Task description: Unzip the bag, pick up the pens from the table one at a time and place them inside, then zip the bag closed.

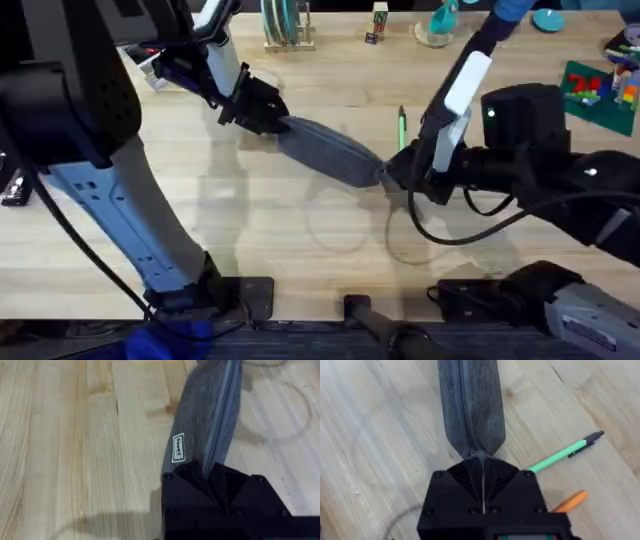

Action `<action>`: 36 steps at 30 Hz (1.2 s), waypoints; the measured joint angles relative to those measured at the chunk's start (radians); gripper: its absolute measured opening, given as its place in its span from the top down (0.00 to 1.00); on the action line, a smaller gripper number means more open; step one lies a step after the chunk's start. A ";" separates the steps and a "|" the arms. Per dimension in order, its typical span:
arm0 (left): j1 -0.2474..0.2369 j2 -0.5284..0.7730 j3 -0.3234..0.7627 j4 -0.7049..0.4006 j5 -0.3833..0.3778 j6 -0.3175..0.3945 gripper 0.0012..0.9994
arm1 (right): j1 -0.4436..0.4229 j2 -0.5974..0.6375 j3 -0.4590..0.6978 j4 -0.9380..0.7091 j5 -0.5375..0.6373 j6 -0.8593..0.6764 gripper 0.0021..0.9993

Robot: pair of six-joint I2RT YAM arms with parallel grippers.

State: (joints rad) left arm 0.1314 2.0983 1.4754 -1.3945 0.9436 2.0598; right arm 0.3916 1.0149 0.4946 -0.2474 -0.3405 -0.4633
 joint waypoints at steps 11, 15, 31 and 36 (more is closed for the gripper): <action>0.000 0.000 0.000 0.000 0.000 0.000 0.96 | 0.000 0.000 0.000 0.000 0.000 0.000 0.97; 0.000 0.000 0.000 0.000 0.000 0.000 0.96 | 0.000 0.000 0.000 0.000 0.000 0.000 0.97; 0.000 0.000 0.000 0.000 0.000 0.000 0.96 | -0.002 0.000 0.000 0.072 -0.019 0.012 0.97; 0.000 0.000 0.000 0.000 0.000 0.000 0.96 | -0.002 0.000 0.000 0.104 -0.019 0.017 0.97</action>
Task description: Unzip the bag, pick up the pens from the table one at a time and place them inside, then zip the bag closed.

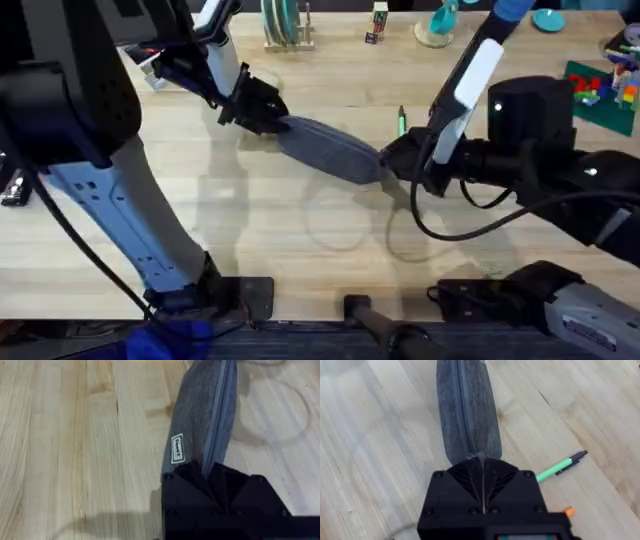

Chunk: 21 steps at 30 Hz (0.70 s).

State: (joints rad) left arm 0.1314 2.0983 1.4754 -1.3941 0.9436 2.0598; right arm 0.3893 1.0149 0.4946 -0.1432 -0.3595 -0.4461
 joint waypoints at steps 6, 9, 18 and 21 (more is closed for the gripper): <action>0.000 0.000 0.000 0.000 0.000 0.000 0.96 | 0.000 0.000 0.000 0.018 0.000 0.006 0.97; 0.000 0.000 0.000 0.000 0.000 0.000 0.96 | 0.000 0.000 0.000 0.058 0.000 0.011 0.97; 0.000 0.000 0.000 0.000 0.000 0.000 0.96 | 0.000 0.000 0.000 0.071 0.000 0.033 0.97; 0.000 0.000 0.000 0.000 0.000 0.000 0.96 | 0.000 0.000 0.000 0.071 0.000 0.035 0.97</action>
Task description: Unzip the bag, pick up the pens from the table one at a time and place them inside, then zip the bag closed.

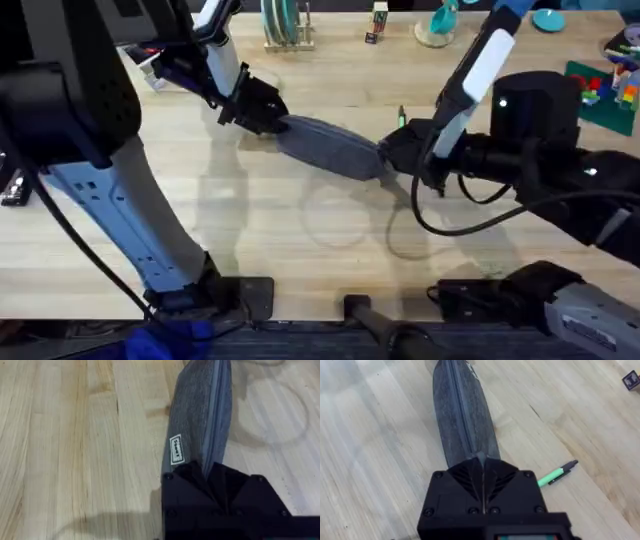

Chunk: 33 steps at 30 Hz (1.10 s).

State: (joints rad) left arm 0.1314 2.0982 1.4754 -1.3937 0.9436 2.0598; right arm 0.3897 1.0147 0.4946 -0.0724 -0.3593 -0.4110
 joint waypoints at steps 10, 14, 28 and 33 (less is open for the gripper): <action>0.000 0.000 0.000 0.000 0.000 0.000 0.96 | 0.019 0.100 0.000 0.184 0.000 0.029 0.97; 0.000 0.000 0.000 0.000 0.000 0.000 0.96 | 0.045 0.161 0.000 0.265 0.000 0.052 0.97; 0.000 0.000 0.000 -0.001 -0.001 0.000 0.96 | 0.094 0.255 0.000 0.406 0.004 0.094 0.97; 0.000 0.000 0.000 -0.001 -0.001 0.000 0.96 | 0.095 0.255 0.000 0.411 0.004 0.094 0.97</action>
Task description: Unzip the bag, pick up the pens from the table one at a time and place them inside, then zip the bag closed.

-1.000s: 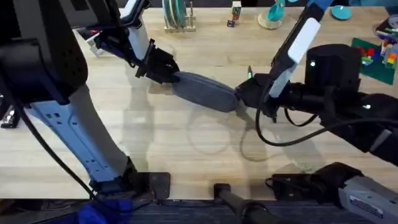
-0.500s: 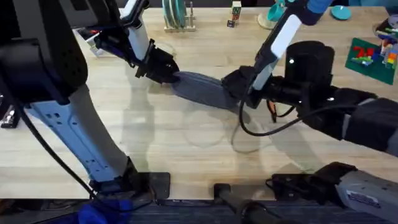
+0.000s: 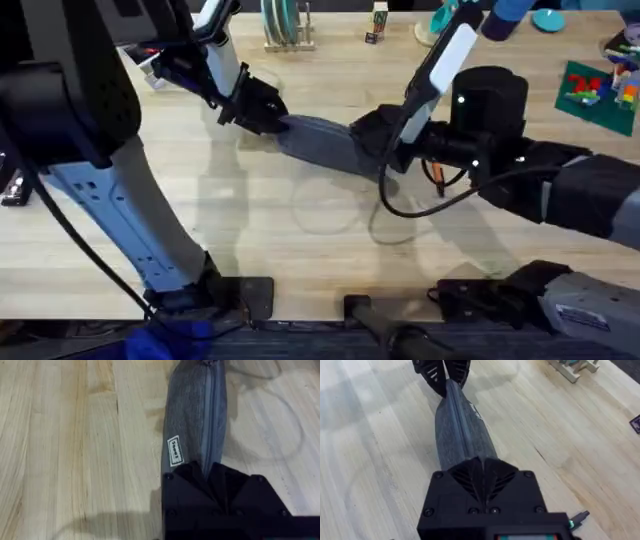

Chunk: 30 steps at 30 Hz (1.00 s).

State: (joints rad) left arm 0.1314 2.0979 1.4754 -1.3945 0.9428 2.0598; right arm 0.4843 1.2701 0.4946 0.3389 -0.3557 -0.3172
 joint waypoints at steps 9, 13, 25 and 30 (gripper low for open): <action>0.000 0.000 0.000 0.001 0.000 0.000 0.96 | 0.007 0.024 0.000 0.074 -0.004 0.008 0.97; 0.000 0.000 0.000 0.001 0.001 0.000 0.96 | 0.020 0.068 0.000 0.143 -0.004 0.019 0.97; 0.000 0.000 0.000 0.000 0.000 0.000 0.96 | 0.072 0.206 0.002 0.361 -0.003 0.061 0.97; 0.000 0.000 0.000 0.000 0.000 0.000 0.96 | 0.081 0.222 0.016 0.365 -0.003 0.064 0.97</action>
State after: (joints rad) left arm 0.1314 2.0981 1.4754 -1.3945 0.9428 2.0598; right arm 0.5657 1.4918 0.5101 0.7034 -0.3588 -0.2531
